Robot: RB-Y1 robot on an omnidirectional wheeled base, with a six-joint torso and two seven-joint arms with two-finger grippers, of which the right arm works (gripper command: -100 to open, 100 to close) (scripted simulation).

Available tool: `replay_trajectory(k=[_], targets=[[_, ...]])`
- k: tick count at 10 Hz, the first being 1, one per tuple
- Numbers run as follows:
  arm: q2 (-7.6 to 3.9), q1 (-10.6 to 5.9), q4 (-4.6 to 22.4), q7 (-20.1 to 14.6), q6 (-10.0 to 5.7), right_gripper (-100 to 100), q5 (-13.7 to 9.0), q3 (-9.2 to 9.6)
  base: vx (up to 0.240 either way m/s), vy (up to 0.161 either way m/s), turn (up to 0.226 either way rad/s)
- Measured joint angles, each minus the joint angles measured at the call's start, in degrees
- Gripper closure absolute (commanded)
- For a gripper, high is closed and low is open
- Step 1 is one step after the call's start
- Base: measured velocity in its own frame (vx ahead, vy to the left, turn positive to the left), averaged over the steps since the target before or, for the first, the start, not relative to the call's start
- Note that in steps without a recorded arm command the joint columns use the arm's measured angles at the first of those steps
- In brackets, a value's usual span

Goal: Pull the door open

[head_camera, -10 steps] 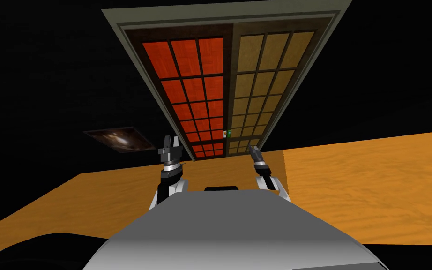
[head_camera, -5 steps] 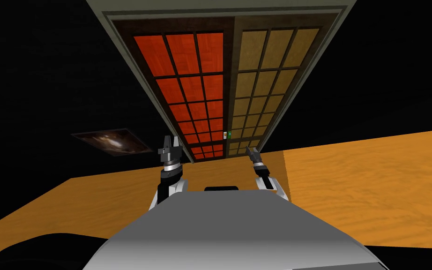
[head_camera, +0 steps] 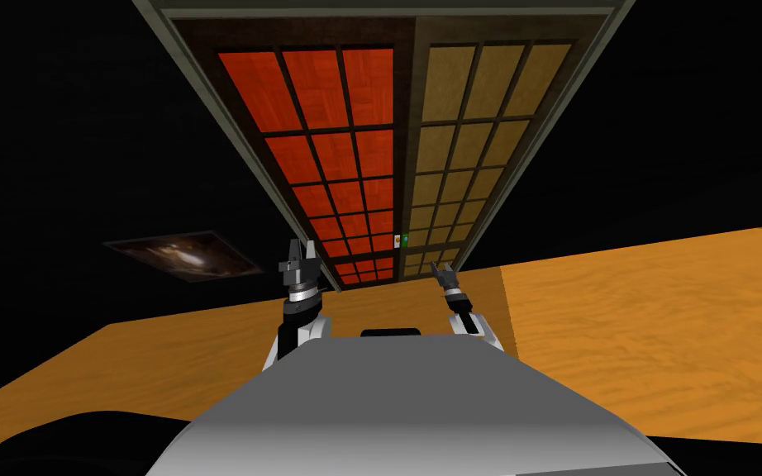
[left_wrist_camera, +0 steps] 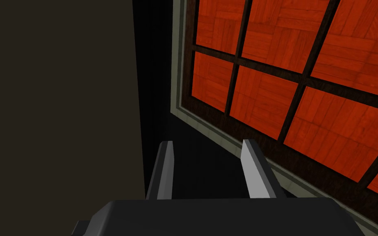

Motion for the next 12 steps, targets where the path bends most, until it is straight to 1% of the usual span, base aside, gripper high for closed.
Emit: replay_trajectory(k=[2, 4, 8, 9, 11, 12], targets=[[0.17, -0.70, 2.6, 2.2, -1.04, -100, 1.2, -0.50, 0.095, 0.015, -0.030], [0.38, -1.80, 5.9, 4.5, -2.31, -100, 2.2, -1.16, 0.096, 0.010, -0.029], [0.76, -3.16, 10.4, 8.3, -3.72, -100, 4.5, -2.01, 0.098, 0.016, -0.028], [0.85, -3.77, 11.6, 9.2, -3.95, -100, 5.1, -2.22, 0.100, 0.021, -0.030], [1.25, -4.66, 14.2, 11.3, -4.83, -100, 6.1, -2.71, 0.099, 0.014, -0.027], [1.52, -4.74, 15.1, 12.3, -5.34, -100, 6.6, -2.89, 0.102, 0.011, -0.034]])
